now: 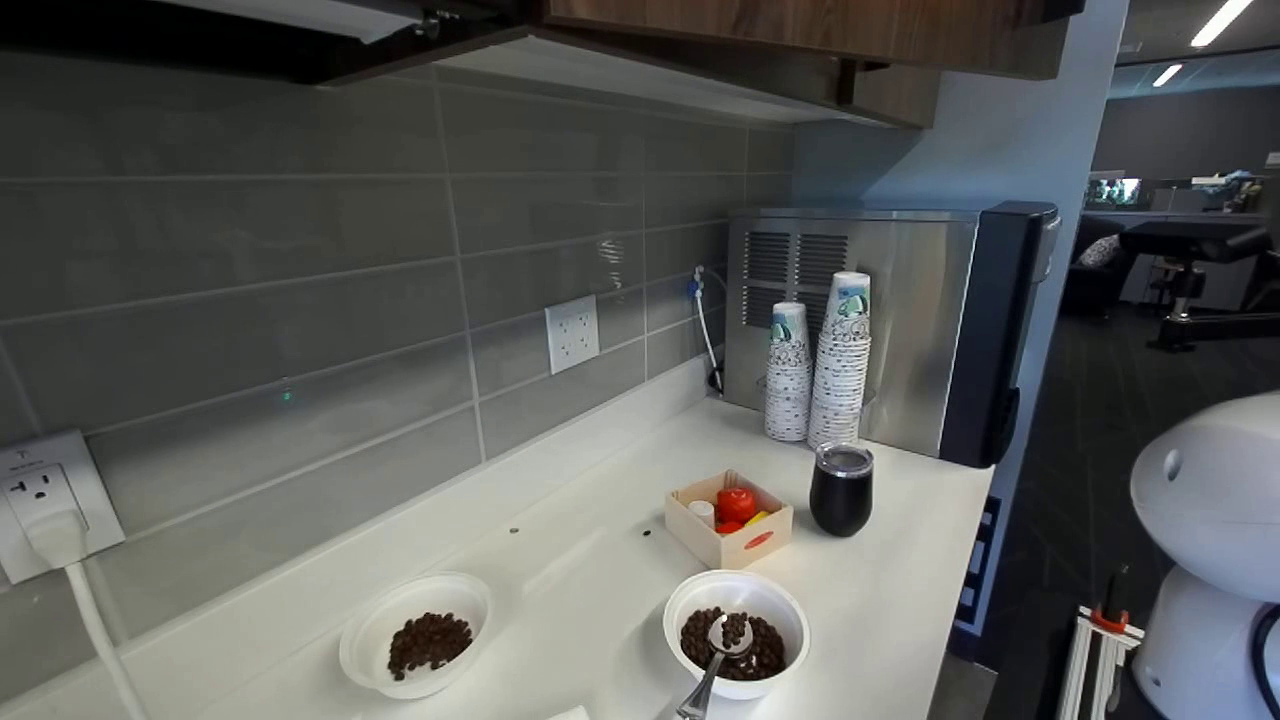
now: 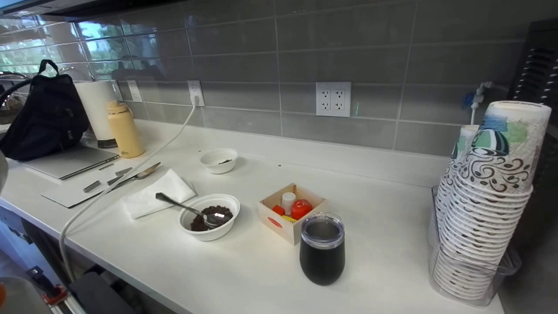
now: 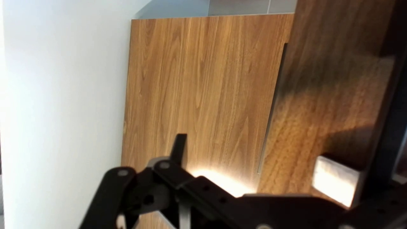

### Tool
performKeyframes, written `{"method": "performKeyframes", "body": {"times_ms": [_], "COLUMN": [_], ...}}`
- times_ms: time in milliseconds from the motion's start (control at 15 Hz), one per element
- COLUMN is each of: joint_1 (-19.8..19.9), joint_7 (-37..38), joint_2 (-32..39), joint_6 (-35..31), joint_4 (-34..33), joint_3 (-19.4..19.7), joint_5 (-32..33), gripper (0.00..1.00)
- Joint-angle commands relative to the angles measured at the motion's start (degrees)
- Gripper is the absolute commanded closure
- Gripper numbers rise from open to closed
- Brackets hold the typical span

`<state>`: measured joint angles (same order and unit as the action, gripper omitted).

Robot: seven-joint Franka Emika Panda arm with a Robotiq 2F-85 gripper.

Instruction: Open then close the top left cabinet door

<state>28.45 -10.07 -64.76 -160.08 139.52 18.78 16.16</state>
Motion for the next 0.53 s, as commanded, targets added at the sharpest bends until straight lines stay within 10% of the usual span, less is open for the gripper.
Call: {"method": "performKeyframes", "body": {"times_ms": [0, 467], "joint_1": [2.40, 2.79], "joint_7": [-3.23, -4.67], "joint_2": [-2.47, -7.07], "joint_6": [1.47, 1.83], "joint_4": [1.51, 4.42], "joint_3": [3.49, 4.68], "joint_5": [2.13, 3.41], "gripper": [0.00, 0.00]}}
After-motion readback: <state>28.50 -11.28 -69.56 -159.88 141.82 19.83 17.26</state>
